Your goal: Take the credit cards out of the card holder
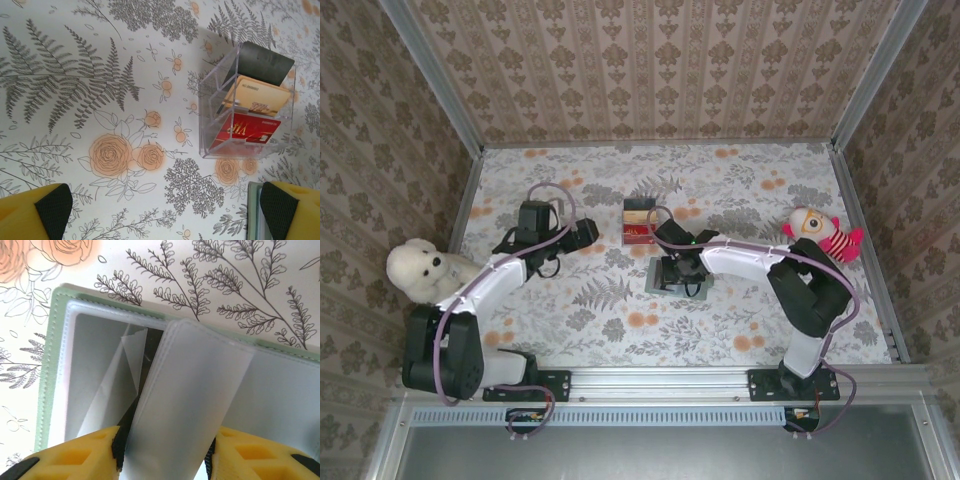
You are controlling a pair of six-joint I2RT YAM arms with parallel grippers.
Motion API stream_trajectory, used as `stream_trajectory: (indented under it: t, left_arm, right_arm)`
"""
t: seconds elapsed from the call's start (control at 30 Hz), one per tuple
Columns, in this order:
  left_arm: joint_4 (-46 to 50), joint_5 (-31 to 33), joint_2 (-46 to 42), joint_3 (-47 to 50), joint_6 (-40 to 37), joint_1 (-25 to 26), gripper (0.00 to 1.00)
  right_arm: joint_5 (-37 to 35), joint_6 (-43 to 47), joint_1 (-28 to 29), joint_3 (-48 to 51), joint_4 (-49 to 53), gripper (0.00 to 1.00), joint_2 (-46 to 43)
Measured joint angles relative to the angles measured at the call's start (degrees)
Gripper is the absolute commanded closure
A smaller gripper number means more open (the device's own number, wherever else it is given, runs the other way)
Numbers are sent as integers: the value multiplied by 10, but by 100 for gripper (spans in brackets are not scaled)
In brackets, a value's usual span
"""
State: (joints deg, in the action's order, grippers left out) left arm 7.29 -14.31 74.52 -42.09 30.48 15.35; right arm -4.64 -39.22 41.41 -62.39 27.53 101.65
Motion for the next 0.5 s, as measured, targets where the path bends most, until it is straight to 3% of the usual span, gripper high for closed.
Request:
stream_trajectory:
  t: [0.3, 0.5]
  left_arm:
    - [0, -14, 31, -2, 0, 24, 0]
    - [0, -16, 50, -16, 0, 33, 0]
  right_arm:
    - [-59, -5, 0, 0, 32, 51, -10]
    - [-106, -16, 0, 0, 71, 42, -10]
